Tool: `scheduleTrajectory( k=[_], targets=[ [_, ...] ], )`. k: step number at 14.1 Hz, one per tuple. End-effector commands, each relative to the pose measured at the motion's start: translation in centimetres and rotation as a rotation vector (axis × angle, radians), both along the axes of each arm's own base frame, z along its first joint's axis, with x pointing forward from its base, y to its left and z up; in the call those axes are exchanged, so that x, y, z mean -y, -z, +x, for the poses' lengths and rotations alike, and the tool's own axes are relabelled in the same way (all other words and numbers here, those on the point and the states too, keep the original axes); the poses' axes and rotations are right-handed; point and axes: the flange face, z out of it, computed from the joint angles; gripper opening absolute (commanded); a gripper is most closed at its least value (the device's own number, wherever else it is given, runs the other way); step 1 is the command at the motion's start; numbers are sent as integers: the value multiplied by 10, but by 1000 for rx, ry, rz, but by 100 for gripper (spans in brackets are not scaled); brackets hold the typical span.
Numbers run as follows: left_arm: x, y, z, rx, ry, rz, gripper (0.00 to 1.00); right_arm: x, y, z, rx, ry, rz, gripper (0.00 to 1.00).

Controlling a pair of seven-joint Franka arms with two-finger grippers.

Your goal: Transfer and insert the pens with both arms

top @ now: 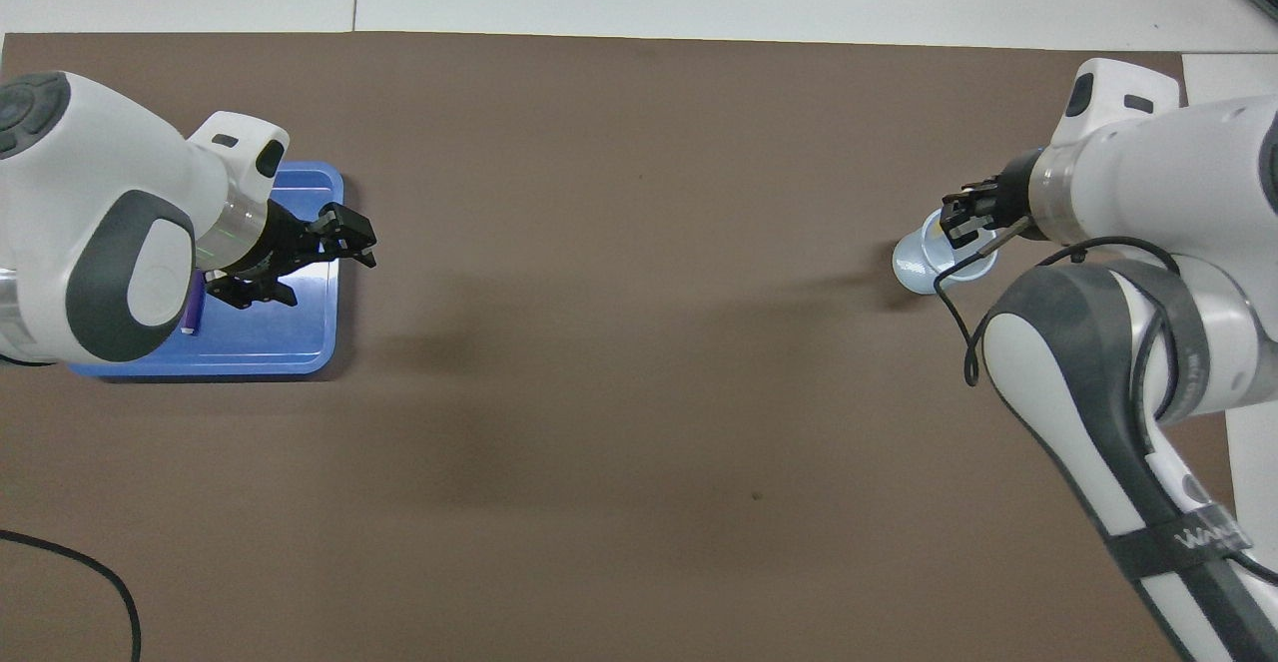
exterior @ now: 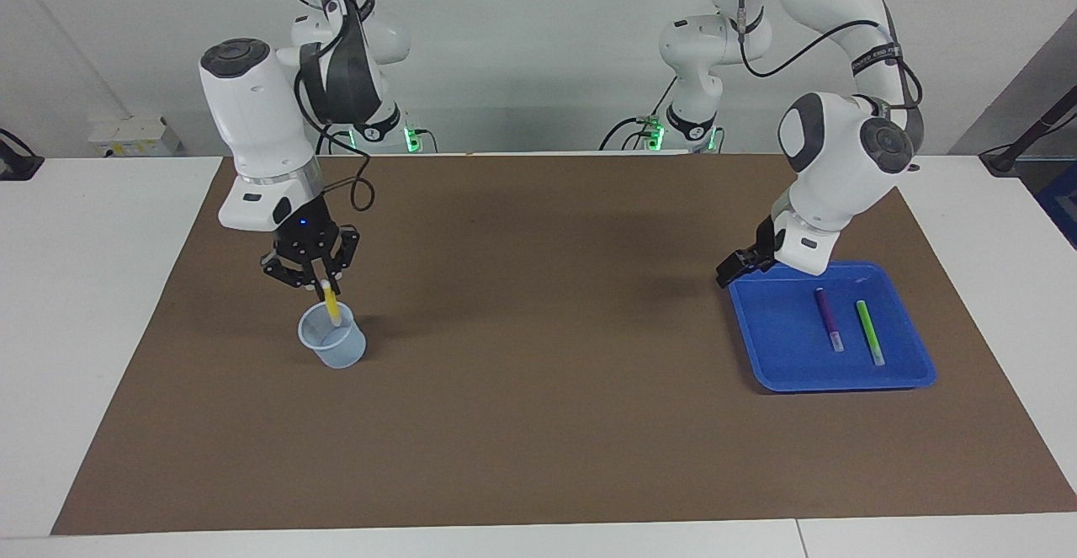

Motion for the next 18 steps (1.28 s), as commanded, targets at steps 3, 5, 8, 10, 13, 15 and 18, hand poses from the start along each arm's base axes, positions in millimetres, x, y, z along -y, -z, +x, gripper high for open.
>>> scheduleTrajectory(
  k=[3, 5, 8, 10, 13, 15, 18],
  targets=[
    [-37, 10, 8, 75, 164, 108, 100, 27, 20, 4, -14, 16, 2, 0],
    [-59, 14, 19, 79, 200, 137, 100, 20, 33, 4, -15, 67, 45, 0],
    [-83, 20, 32, 61, 185, 138, 100, 24, 54, -1, -22, 89, 49, 0],
    [-90, 23, 41, 59, 180, 133, 100, 26, 64, -5, -38, 97, 50, 0],
    [-118, 40, 59, 62, 221, 119, 100, 29, 81, -10, -33, 109, 53, 0],
    [-121, 43, 62, 68, 220, 119, 100, 32, 88, -13, -50, 150, 101, 0],
    [-124, 56, 67, 84, 228, 130, 98, 35, 95, -15, -63, 165, 118, 0]
  ],
)
